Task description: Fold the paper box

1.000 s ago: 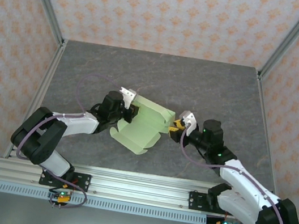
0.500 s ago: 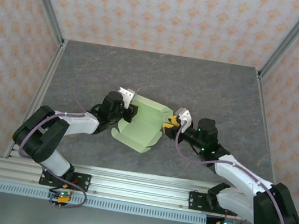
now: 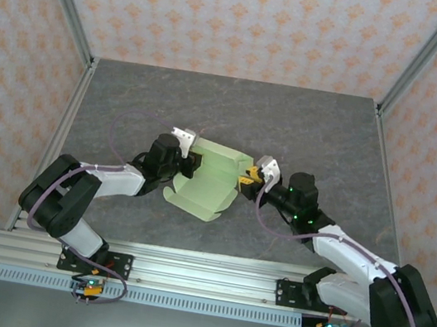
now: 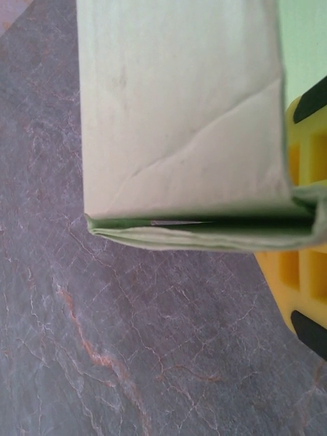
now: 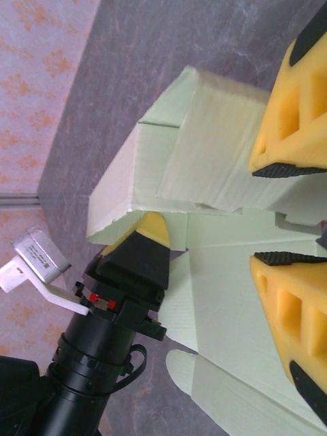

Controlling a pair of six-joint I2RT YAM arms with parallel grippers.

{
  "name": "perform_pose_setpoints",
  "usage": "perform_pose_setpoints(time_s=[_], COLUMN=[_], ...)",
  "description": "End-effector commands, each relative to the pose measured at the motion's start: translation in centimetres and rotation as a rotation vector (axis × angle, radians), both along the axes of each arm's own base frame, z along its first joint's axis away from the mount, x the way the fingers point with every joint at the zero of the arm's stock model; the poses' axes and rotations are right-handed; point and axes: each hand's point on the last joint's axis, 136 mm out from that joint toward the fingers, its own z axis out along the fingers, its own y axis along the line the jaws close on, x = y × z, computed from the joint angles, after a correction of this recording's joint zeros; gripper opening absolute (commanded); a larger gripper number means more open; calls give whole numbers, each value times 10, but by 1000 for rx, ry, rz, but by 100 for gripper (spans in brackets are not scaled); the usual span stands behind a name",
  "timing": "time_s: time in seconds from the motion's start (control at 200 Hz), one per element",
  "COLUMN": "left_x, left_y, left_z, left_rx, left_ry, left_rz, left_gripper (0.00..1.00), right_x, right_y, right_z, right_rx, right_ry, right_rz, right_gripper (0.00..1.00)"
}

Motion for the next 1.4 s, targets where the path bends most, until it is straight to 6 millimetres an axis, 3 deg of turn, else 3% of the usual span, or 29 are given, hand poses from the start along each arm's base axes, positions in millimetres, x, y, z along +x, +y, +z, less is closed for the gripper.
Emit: perform_pose_setpoints(time_s=[0.0, 0.14, 0.285, 0.43, 0.551, 0.716, 0.946, 1.191, 1.396], left_x=[0, 0, 0, -1, -2, 0, -4, -8, -9], left_y=[-4, 3, 2, 6, 9, 11, 5, 5, 4], left_z=[9, 6, 10, 10, 20, 28, 31, 34, 35], left_rx=[-5, 27, 25, 42, 64, 96, 63, 46, 44], left_ry=[-38, -48, -57, -75, -122, -140, -148, -155, -148], left_rz=[-9, 14, 11, 17, 11, 7, -23, -29, -33], left_gripper=[0, 0, 0, 0, 0, 0, 0, 0, 0], right_x=[-9, -8, -15, -23, -28, -26, -5, -14, 4], right_y=[18, 24, 31, 27, 15, -13, -44, -13, 5], right_z=[21, 20, 16, 16, 16, 32, 40, 23, 22], right_rx=[63, 30, 29, 24, -27, -22, -15, -29, -11], right_ry=[-42, -29, -16, -18, -45, -138, -144, -1, -1], right_rz=[103, 132, 185, 194, 160, 18, -152, 73, 113], right_gripper=[33, 25, 25, 29, 36, 43, 49, 53, 41])
